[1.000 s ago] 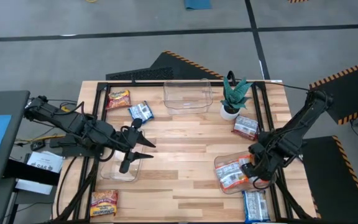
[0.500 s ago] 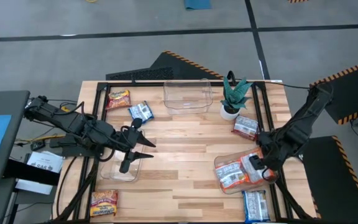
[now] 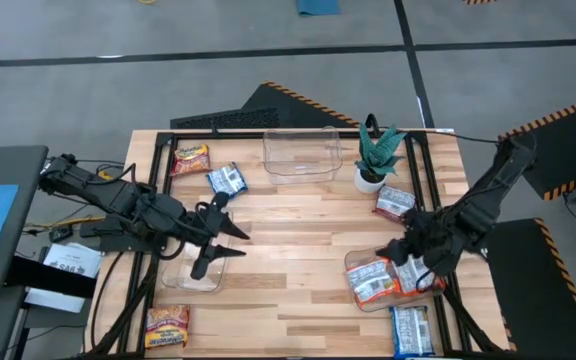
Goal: Sort Maruchan noodles
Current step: Put the top left red noodle pack into the bottom left transparent bin
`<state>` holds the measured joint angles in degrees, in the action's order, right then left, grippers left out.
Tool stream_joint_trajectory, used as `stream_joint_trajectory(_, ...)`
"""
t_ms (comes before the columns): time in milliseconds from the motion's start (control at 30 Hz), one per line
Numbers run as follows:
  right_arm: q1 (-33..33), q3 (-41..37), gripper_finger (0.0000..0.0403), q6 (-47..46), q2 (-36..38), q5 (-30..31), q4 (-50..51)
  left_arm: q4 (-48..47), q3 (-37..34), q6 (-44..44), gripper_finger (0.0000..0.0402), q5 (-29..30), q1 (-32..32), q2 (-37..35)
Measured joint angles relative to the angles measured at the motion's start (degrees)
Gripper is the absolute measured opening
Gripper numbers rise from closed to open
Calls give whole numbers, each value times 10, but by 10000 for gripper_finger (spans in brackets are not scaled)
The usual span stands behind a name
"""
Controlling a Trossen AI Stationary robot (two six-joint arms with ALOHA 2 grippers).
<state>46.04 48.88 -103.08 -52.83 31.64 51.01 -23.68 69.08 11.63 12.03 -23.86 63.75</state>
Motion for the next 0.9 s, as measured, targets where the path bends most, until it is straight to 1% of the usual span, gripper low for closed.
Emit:
stream_joint_trajectory(67, -19, 0, 324, 49, -19, 45, -66, 0, 0, 17, 153, -18, -3, 0)
stream_joint_trajectory(100, -30, 0, 324, 81, -30, 57, -105, 0, 0, 24, 153, -23, -6, 0)
stream_joint_trajectory(200, -67, 0, 324, 210, -67, 61, -241, 9, -5, 30, 153, -23, -25, 0)
stream_joint_trajectory(267, -89, 0, 324, 302, -94, 60, -344, 51, -31, 29, 153, -10, -38, -3)
stream_joint_trajectory(300, -100, 0, 324, 343, -105, 58, -391, 85, -53, 27, 153, -1, -45, -5)
stream_joint_trajectory(367, -123, 0, 324, 415, -128, 44, -480, 192, -109, 26, 153, 7, -55, -14)
stream_joint_trajectory(467, -153, 0, 324, 489, -153, 14, -566, 405, -200, 26, 153, 3, -55, -19)
stream_joint_trajectory(533, -171, 0, 324, 516, -162, 12, -597, 518, -251, 26, 153, 2, -44, -19)
stream_joint_trajectory(600, -190, 0, 324, 526, -171, 10, -620, 577, -284, 36, 153, 4, -25, -20)
stream_joint_trajectory(700, -215, 0, 324, 526, -185, -5, -644, 586, -304, 63, 153, -13, 7, -19)
stream_joint_trajectory(767, -229, 0, 324, 526, -193, -18, -658, 587, -304, 67, 153, -42, 23, -19)
stream_joint_trajectory(900, -244, 0, 324, 526, -205, -21, -688, 585, -304, 54, 153, -92, 48, -19)
